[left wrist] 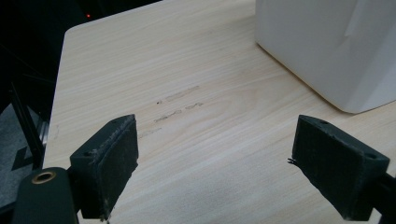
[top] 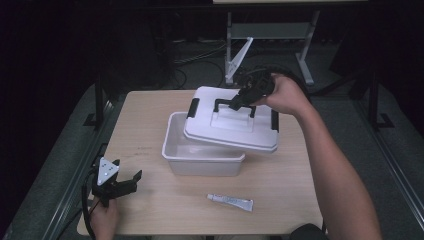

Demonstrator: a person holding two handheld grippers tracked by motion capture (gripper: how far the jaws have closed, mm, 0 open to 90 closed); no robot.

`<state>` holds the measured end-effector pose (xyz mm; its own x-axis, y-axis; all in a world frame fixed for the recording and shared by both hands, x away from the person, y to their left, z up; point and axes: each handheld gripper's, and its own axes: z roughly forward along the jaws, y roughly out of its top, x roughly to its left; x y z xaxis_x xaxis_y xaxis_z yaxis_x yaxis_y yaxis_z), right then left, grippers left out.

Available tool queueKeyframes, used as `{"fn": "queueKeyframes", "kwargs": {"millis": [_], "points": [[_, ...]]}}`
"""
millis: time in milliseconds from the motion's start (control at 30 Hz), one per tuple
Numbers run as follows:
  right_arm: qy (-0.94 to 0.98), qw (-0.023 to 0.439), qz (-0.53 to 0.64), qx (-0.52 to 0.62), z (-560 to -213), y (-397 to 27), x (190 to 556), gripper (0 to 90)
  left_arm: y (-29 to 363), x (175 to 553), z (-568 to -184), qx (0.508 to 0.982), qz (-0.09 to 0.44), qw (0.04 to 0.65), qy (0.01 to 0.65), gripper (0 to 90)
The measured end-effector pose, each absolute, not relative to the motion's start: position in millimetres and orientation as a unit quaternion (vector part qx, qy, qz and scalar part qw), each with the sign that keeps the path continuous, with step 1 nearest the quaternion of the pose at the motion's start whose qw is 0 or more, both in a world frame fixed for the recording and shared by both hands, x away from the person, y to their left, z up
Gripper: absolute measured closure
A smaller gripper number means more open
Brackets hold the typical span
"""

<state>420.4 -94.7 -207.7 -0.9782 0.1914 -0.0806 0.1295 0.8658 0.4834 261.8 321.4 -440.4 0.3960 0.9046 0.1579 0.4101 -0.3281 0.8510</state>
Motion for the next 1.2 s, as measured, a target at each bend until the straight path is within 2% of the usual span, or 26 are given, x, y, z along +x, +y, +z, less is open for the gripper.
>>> {"fn": "queueKeyframes", "kwargs": {"millis": [533,1200], "points": [[0.958,0.074,0.234,0.147,-218.6,-167.9,409.1,83.8,316.4,261.8,-440.9,0.748,0.324,0.382,0.435,13.7],[0.951,0.075,0.223,0.202,-240.2,-226.5,398.8,83.8,317.8,261.8,-440.8,0.747,0.327,0.381,0.436,13.7]]}}
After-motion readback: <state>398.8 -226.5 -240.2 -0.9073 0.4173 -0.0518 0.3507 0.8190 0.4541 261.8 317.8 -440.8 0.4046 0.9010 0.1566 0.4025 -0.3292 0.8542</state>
